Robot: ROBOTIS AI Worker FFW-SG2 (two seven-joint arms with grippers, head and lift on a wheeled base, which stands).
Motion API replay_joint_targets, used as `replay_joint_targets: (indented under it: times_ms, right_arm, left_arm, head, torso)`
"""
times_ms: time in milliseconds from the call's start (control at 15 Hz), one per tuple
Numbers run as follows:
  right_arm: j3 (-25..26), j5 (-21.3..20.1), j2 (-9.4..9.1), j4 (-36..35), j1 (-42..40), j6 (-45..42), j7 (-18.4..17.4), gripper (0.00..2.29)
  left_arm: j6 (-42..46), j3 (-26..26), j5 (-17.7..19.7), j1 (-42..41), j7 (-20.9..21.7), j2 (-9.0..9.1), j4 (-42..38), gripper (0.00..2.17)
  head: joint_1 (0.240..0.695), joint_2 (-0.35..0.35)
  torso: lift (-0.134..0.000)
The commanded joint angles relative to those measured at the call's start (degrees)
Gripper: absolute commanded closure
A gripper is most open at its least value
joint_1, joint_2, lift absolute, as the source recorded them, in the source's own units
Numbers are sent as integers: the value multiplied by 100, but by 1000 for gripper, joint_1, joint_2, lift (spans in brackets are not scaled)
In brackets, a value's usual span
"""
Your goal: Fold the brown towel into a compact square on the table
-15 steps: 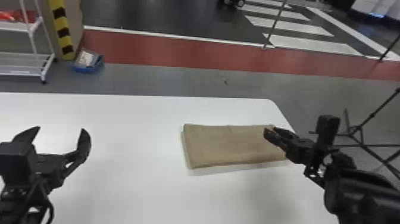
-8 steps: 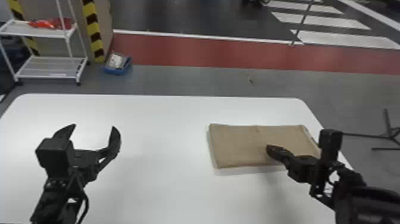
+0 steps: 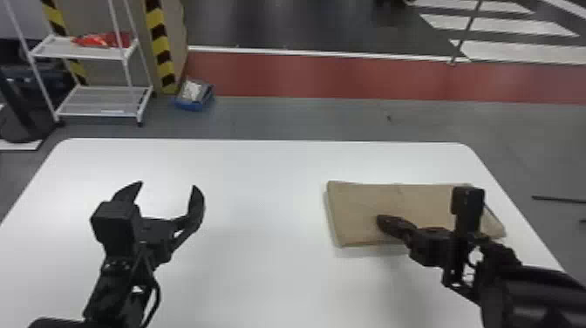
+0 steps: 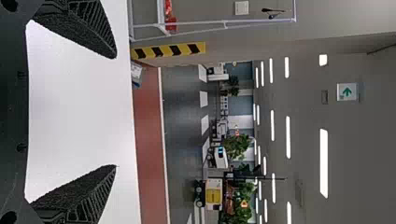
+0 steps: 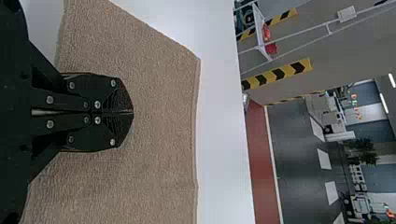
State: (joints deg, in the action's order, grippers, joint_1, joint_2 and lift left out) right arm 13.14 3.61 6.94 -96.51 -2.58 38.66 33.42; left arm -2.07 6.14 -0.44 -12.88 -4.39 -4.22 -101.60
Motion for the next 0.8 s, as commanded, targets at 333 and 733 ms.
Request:
replay_joint_targets:
  times_ms: [333,733]
  right_arm:
    - [-989,-1,-237,247,231,209,-248,2017]
    - [-1798,8,-615,238,460,279,-661,2017]
  left_arm:
    - [0,2,0,5,18,-18,0,29]
    - [0,2,0,5,18,-53,0,29]
  head:
    - [695,-18]
    - [695,77]
  torso:
    - [-110]
    - [-110]
